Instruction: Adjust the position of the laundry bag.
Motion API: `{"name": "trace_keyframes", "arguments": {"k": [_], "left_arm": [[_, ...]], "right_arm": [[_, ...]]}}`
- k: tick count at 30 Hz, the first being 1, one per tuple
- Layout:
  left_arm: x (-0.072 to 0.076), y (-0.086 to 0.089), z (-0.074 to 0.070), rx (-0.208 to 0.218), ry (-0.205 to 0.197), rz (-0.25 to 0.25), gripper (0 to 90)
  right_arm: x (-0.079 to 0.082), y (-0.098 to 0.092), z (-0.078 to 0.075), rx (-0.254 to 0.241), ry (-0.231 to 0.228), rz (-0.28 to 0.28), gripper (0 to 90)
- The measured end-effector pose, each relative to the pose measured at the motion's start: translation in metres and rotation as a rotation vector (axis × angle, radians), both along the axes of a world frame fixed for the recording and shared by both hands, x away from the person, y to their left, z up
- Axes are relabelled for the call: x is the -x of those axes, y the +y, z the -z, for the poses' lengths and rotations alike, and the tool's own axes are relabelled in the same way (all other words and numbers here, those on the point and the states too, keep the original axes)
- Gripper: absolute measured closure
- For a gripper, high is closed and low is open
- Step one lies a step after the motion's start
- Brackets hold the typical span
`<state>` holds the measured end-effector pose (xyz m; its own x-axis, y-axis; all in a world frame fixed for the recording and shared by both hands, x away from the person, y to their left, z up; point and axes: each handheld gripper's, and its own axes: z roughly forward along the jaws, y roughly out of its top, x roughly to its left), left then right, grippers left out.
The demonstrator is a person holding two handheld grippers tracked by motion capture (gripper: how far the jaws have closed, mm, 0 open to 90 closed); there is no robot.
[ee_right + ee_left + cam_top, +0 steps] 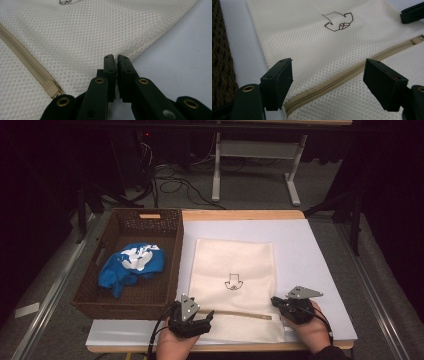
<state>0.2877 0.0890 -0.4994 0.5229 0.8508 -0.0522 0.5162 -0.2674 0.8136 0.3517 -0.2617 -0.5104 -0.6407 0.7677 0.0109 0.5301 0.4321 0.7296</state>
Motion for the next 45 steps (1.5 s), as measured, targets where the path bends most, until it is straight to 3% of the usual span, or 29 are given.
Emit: {"name": "trace_keyframes", "arguments": {"k": [4,9,13,17,19,21,28,36,45], "left_arm": [[-0.002,-0.003,0.004,-0.032,0.037,-0.005,25.6],[-0.004,-0.007,0.012,-0.083,0.110,-0.010,28.9],[-0.002,-0.007,0.015,-0.069,0.149,-0.018,28.4],[0.001,-0.010,0.019,-0.065,0.172,-0.012,34.2],[0.002,-0.011,0.019,-0.069,0.155,-0.012,38.2],[0.004,-0.012,0.019,-0.062,0.145,-0.003,51.3],[0.004,-0.013,0.018,-0.061,0.139,0.012,76.8],[-0.006,-0.019,0.019,-0.076,0.100,0.019,79.8],[-0.030,-0.036,0.021,-0.093,0.068,0.014,78.2]], "right_arm": [[-0.001,-0.009,-0.003,0.001,-0.021,0.018,88.1],[-0.002,-0.025,-0.004,-0.028,-0.008,0.046,87.7],[-0.001,-0.033,-0.005,-0.035,-0.008,0.060,87.9],[-0.001,-0.038,-0.005,-0.040,-0.013,0.059,87.9],[0.000,-0.038,-0.006,-0.036,-0.011,0.062,87.9],[0.001,-0.038,-0.006,-0.037,-0.014,0.060,87.9],[0.001,-0.037,-0.007,-0.030,-0.024,0.062,88.1],[-0.005,-0.038,-0.008,-0.032,-0.031,0.086,88.3],[-0.025,-0.052,-0.008,-0.038,-0.035,0.145,88.3]]}}
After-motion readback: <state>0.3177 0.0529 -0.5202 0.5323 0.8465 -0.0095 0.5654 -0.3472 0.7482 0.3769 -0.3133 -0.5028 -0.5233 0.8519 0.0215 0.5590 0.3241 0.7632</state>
